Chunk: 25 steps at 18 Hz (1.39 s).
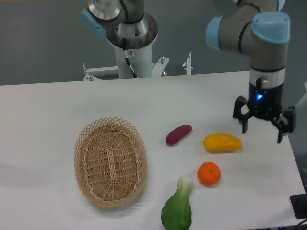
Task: Pick up the green vegetable from the table
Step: 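Move the open gripper over the table toward the green bok choy, then lower the gripper onto the bok choy stem and close it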
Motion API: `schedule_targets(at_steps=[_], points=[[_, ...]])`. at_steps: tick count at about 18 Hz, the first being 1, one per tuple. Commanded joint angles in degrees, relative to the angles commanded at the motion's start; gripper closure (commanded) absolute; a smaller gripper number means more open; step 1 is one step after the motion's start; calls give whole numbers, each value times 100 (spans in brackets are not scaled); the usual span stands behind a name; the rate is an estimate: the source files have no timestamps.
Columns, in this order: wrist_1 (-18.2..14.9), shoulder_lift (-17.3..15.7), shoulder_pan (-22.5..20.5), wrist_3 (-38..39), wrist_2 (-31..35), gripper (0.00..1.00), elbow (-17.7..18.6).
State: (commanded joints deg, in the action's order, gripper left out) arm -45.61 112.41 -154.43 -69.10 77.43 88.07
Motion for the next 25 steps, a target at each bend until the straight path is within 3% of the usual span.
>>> schedule_targets(at_steps=[3, 10, 19, 22, 25], points=[[0, 114, 132, 501, -9, 0, 175], [9, 747, 791, 950, 237, 0, 220], [53, 1046, 1283, 1372, 712, 0, 396], [359, 1204, 1407, 1460, 738, 0, 334], [430, 1257, 1407, 1443, 738, 0, 369]])
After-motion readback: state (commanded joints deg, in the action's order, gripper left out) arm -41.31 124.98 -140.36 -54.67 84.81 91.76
